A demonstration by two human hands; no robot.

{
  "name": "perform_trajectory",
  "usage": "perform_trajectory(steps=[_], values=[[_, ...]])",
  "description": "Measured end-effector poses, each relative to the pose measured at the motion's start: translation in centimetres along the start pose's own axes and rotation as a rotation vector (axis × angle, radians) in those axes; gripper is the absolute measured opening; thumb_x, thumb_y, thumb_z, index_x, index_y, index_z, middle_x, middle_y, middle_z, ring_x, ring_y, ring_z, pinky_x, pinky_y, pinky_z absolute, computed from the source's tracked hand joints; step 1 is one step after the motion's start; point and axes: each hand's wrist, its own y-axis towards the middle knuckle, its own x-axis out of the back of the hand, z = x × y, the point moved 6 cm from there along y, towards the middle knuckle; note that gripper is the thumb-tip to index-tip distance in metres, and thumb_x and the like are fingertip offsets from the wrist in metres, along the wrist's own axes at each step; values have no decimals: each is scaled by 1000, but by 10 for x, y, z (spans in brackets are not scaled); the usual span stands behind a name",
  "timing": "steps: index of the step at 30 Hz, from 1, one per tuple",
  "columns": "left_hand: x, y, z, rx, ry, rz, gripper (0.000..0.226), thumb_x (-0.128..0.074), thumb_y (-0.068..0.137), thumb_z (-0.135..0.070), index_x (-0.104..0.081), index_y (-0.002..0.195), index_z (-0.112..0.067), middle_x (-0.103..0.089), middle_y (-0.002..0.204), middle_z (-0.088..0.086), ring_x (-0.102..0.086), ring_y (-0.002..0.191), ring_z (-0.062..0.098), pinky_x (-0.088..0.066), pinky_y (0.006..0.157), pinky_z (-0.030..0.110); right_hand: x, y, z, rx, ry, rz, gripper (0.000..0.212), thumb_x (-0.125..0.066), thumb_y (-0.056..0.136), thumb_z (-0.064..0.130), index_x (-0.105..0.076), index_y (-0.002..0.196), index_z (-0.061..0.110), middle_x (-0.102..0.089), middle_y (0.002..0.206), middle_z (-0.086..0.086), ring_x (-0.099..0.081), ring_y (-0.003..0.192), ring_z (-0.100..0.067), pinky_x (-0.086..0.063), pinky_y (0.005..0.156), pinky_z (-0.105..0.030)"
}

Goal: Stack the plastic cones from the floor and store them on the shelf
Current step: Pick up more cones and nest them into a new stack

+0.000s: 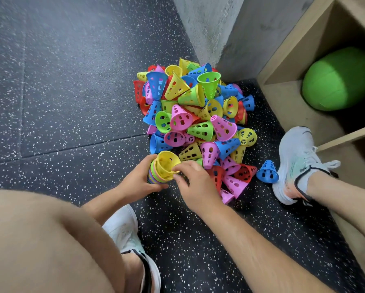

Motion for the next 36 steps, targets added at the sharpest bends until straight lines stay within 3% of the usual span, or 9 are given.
perform_trajectory(steps=[2, 4, 8, 13, 16, 22, 27, 32, 36], values=[[3, -3, -2, 7, 6, -10, 81, -93, 71, -33, -40, 127, -59, -61, 124, -18, -62, 113, 4, -50, 102, 32, -13, -3, 1, 1, -14, 128, 32, -60, 96, 18, -62, 128, 19, -63, 118, -2, -54, 112, -14, -38, 97, -19], [4, -4, 0, 31, 6, -9, 79, -92, 70, -34, -42, 126, -57, -63, 120, -19, -63, 111, 4, -51, 102, 33, -22, -1, -2, -6, -20, 129, 34, -58, 96, 19, -59, 130, 20, -63, 119, 0, -54, 111, -14, -41, 99, -24], [-1, 2, 2, 45, 14, -31, 76, -93, 71, -32, -44, 126, -50, -62, 118, -21, -63, 108, 5, -50, 98, 27, -20, 7, -20, -59, 146, -74, 22, -59, 94, 20, -62, 117, 20, -59, 111, 10, -59, 96, -6, -52, 86, -27], [-27, 22, -16, 18, 11, 22, 77, -93, 74, -23, -46, 134, -34, -62, 123, -14, -60, 108, -3, -45, 95, 14, 8, 1, -60, -114, 141, -291, 12, -61, 96, 19, -68, 106, 19, -60, 98, 11, -58, 86, -2, -50, 75, -20], [-44, 33, -23, 22, -9, 35, 80, -93, 73, -30, -43, 135, -39, -60, 125, -19, -60, 112, -2, -44, 96, 14, 27, -7, -88, -252, 143, -418, 6, -65, 93, 19, -67, 99, 19, -58, 92, 9, -57, 77, -6, -50, 71, -24], [-63, 29, -22, 8, 24, 100, 84, -94, 72, -31, -41, 136, -37, -58, 127, -19, -58, 117, -1, -43, 101, 20, 20, -46, -115, -114, -227, -155, 18, -65, 82, 30, -64, 96, 19, -57, 94, 9, -49, 93, -16, -44, 88, -27], [-66, 22, -21, 9, 49, 130, 86, -94, 71, -31, -41, 139, -35, -56, 130, -17, -55, 118, -5, -42, 102, 16, 7, -51, -122, -79, -337, -49, 22, -67, 76, 29, -63, 97, 22, -59, 103, 12, -47, 102, -17, -45, 94, -38], [-68, 22, -24, -21, 61, 147, 85, -93, 72, -33, -40, 137, -39, -55, 131, -18, -55, 119, -5, -39, 100, 12, 11, -51, -122, -71, -357, -181, 7, -70, 87, 22, -71, 95, 21, -67, 95, 12, -51, 94, -18, -46, 88, -37], [-66, 18, -25, -26, 73, 128, 85, -93, 72, -34, -38, 137, -42, -53, 131, -22, -52, 120, -8, -38, 100, 10, 33, -39, -119, -82, -286, -276, 12, -62, 96, 18, -72, 102, 17, -68, 95, 8, -53, 92, -16, -42, 87, -29]])
